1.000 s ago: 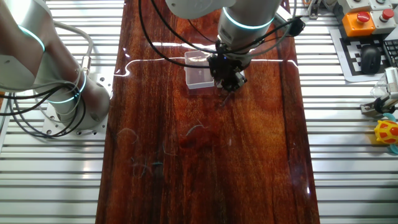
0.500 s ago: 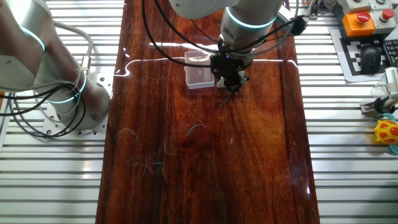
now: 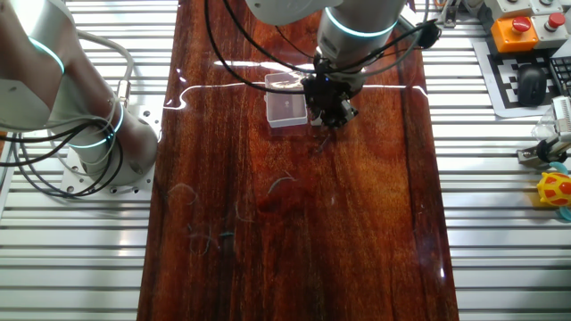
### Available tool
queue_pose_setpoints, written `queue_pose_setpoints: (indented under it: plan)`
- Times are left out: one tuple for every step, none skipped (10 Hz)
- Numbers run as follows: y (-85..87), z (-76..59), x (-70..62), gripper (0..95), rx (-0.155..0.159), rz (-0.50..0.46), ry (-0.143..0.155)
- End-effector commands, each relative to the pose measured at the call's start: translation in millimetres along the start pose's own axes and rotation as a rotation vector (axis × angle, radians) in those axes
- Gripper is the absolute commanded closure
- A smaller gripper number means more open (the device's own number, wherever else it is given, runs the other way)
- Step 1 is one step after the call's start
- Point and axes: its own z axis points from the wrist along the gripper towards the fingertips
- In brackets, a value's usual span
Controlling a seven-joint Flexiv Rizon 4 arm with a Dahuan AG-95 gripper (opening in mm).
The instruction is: Insert a medium pipette tip into the holder for medium pipette tips
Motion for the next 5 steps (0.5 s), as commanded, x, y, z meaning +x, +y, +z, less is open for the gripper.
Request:
queue_pose_setpoints:
  plan:
    - [0.9,-0.8,-0.2,76.0,0.003,0.004,0.004]
    - [1.7,-0.7,-2.0,95.0,0.006,0.004,0.008]
    - [1.8,-0.7,-2.2,95.0,0.006,0.001,0.008]
    - [2.0,-1.2,-2.2,95.0,0.005,-0.001,0.009]
    - [2.2,-2.0,-2.3,95.0,0.008,-0.003,0.017]
